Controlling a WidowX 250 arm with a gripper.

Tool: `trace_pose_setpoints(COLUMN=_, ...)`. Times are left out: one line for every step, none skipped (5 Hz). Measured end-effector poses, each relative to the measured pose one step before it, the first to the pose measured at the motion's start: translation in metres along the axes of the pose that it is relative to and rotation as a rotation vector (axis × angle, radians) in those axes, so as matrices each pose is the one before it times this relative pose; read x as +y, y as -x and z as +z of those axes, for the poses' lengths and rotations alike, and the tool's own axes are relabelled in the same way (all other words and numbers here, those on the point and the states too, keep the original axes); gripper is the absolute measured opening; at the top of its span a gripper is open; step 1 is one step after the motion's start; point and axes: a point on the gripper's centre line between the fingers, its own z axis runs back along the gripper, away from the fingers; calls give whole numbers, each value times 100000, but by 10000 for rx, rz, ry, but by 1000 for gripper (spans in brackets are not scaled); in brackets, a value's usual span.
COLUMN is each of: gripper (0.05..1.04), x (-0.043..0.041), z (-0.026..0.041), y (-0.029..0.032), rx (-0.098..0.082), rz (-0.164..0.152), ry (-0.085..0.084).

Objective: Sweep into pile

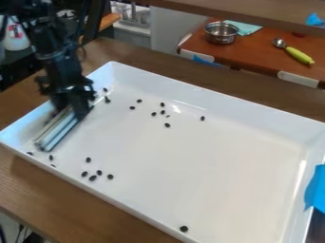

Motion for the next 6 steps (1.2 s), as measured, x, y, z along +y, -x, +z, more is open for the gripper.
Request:
trace_pose_setpoints(gripper=376, x=-797, z=1146, y=797, rx=348, rz=291, ry=779)
trace_pose_setpoints(gripper=376, x=-2000, z=3214, y=-1084, rx=-493, rz=474, ry=689)
trace_pose_setpoints(gripper=376, x=-4907, z=1428, y=51, rx=-68, rz=243, ry=771)
trace_pose_setpoints(gripper=376, x=-5100, z=-745, y=350, rx=-133, rz=-471, ry=-156)
trace_pose_setpoints(gripper=376, x=-2521, z=-2629, y=1796, rx=403, rz=88, ry=-423)
trace_pose_setpoints(gripper=376, x=-3890, z=-2781, y=2507, rx=331, rz=-52, ry=210)
